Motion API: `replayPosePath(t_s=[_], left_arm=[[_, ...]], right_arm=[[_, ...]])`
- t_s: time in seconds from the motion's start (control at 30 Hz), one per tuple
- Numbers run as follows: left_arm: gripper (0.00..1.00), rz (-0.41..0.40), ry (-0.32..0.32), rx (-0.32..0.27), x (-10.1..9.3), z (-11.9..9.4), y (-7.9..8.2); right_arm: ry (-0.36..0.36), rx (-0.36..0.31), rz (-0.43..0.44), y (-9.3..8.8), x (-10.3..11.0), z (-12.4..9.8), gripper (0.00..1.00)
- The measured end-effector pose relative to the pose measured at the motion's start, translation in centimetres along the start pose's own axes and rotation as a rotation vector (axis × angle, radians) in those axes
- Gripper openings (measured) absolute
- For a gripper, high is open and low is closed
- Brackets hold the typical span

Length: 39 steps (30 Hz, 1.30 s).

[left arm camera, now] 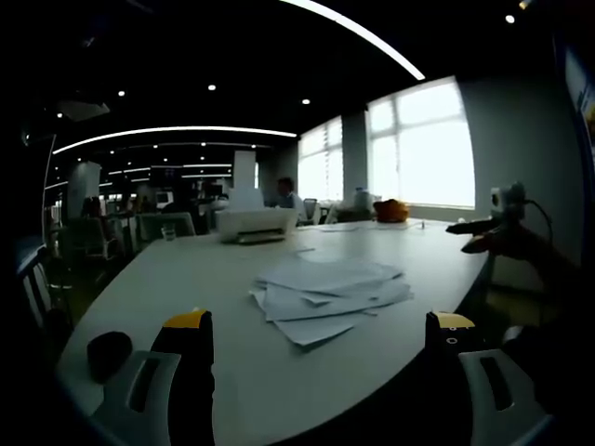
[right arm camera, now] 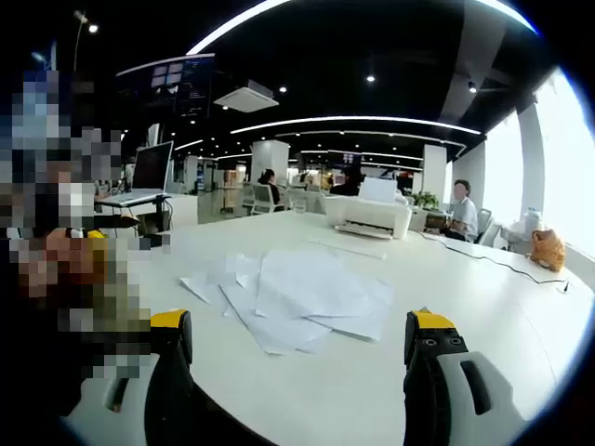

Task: Organize the stack of printing papers by aligning and flattening the scattered papers on the table

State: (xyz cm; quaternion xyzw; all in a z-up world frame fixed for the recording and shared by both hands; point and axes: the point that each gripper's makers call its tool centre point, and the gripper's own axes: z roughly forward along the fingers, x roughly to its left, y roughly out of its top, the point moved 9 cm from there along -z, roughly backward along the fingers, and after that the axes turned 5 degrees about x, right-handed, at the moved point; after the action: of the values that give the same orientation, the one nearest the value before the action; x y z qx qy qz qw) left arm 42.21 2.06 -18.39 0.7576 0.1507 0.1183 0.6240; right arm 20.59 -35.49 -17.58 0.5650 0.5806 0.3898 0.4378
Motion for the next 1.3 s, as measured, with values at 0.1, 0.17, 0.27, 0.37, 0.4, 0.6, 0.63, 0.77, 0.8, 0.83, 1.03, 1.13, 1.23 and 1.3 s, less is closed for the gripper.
replayPosePath(t_s=[0.1,0.17,0.27,0.37,0.4,0.6,0.63,0.77,0.8,0.83,1.03,1.13,1.23,1.3], left_arm=[[0.97,0.001,0.002,-0.003,0.0,-0.1,0.1],[0.97,0.002,0.006,-0.004,0.1,-0.1,0.1],[0.97,0.003,0.008,-0.006,0.1,-0.2,0.1],[0.97,0.005,0.008,-0.002,0.1,-0.1,0.1],[0.97,0.006,0.007,-0.002,0.0,-0.1,0.0],[0.97,0.007,0.005,-0.005,0.0,0.0,0.1],[0.97,0.007,0.007,-0.006,0.0,-0.1,0.1],[0.97,0.018,0.022,-0.021,0.0,-0.2,0.2],[0.97,0.018,0.023,-0.020,0.0,-0.2,0.2],[0.97,0.016,0.020,-0.019,0.0,-0.1,0.2],[0.97,0.014,0.017,-0.020,-0.1,-0.1,0.2],[0.97,0.013,0.015,-0.022,-0.1,-0.1,0.3],[0.97,0.013,0.016,-0.025,0.0,-0.2,0.3],[0.97,0.012,0.014,-0.029,0.0,-0.2,0.3]], right_arm=[[-0.005,-0.013,0.004,0.2,0.0,0.1,0.90],[0.003,-0.016,0.009,0.3,0.1,0.1,0.90],[0.003,-0.018,0.008,0.4,0.2,0.2,0.90],[0.007,-0.018,0.009,0.5,0.3,0.3,0.90],[0.007,-0.019,0.011,0.5,0.3,0.3,0.90],[0.013,-0.019,0.016,0.6,0.3,0.7,0.90],[0.016,-0.020,0.014,0.7,0.4,0.7,0.90],[0.025,-0.020,-0.004,1.0,0.7,1.0,0.90],[0.026,-0.021,-0.004,1.0,0.7,1.0,0.90],[0.028,-0.022,-0.004,1.1,0.7,1.1,0.90],[0.038,-0.036,-0.005,1.7,0.9,1.8,0.90],[0.043,-0.035,-0.007,1.8,1.0,2.3,0.90],[0.047,-0.036,-0.005,1.9,1.1,2.6,0.90],[0.051,-0.034,-0.006,1.9,1.3,3.0,0.90]])
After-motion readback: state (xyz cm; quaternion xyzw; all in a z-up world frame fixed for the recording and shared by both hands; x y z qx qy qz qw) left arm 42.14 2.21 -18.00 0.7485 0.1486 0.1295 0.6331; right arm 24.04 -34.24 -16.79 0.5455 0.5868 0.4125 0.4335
